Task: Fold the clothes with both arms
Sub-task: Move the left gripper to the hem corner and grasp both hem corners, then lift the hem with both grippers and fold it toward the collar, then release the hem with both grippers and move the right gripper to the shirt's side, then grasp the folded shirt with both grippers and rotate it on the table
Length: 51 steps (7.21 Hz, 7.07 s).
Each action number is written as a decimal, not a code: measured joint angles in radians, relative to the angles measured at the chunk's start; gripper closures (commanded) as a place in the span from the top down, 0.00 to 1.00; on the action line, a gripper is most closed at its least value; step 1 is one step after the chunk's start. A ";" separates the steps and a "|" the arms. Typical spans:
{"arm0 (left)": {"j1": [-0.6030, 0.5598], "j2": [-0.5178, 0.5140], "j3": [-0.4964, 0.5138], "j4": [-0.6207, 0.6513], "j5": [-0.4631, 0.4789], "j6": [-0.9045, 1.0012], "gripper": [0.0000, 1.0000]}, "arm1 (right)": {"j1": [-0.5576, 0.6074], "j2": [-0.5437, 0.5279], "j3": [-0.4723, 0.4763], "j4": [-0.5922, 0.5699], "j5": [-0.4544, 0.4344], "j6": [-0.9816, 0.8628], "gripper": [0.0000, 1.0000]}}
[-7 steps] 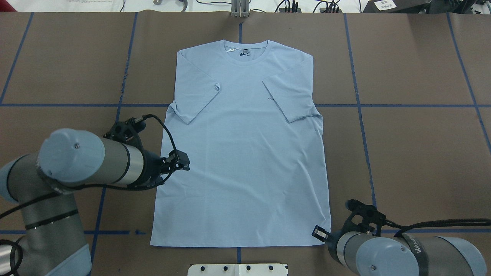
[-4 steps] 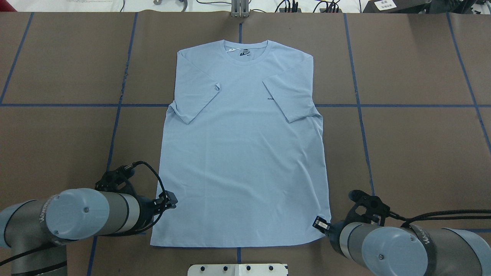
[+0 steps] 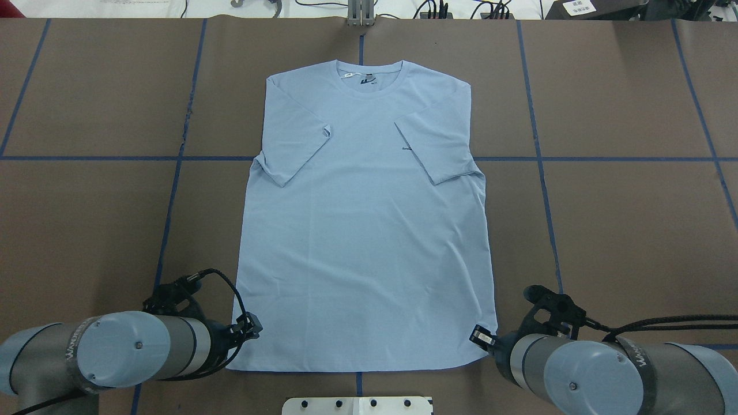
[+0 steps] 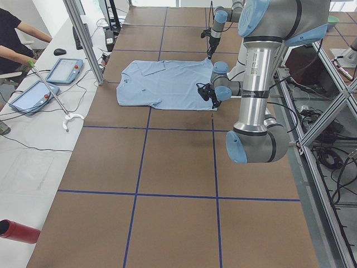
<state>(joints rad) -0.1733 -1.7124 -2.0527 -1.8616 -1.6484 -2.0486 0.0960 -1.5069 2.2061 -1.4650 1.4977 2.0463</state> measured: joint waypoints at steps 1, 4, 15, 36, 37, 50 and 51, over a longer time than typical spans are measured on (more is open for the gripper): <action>0.017 0.000 0.000 0.011 0.000 -0.011 0.68 | -0.003 0.000 0.000 0.000 -0.001 0.000 0.00; 0.040 0.001 0.003 0.033 0.002 -0.022 0.53 | -0.006 -0.001 0.001 0.000 -0.002 0.000 0.00; 0.010 -0.013 -0.298 0.202 -0.048 -0.001 0.00 | 0.004 -0.120 0.225 -0.021 -0.008 -0.025 0.00; -0.584 -0.512 0.745 -0.267 0.036 0.535 0.33 | 0.686 0.714 -1.080 0.286 0.133 -0.713 0.58; -0.588 -0.507 0.711 -0.274 0.031 0.536 0.34 | 0.688 0.688 -1.034 0.298 0.152 -0.703 0.65; -0.589 -0.465 0.607 -0.281 -0.008 0.539 0.36 | 0.498 0.240 -0.511 0.309 0.246 -0.376 0.00; -0.589 -0.464 0.607 -0.281 -0.009 0.539 0.36 | 0.499 0.238 -0.504 0.309 0.249 -0.377 0.00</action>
<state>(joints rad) -0.7624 -2.1769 -1.4455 -2.1425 -1.6570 -1.5094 0.5946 -1.2691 1.7023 -1.1563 1.7463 1.6696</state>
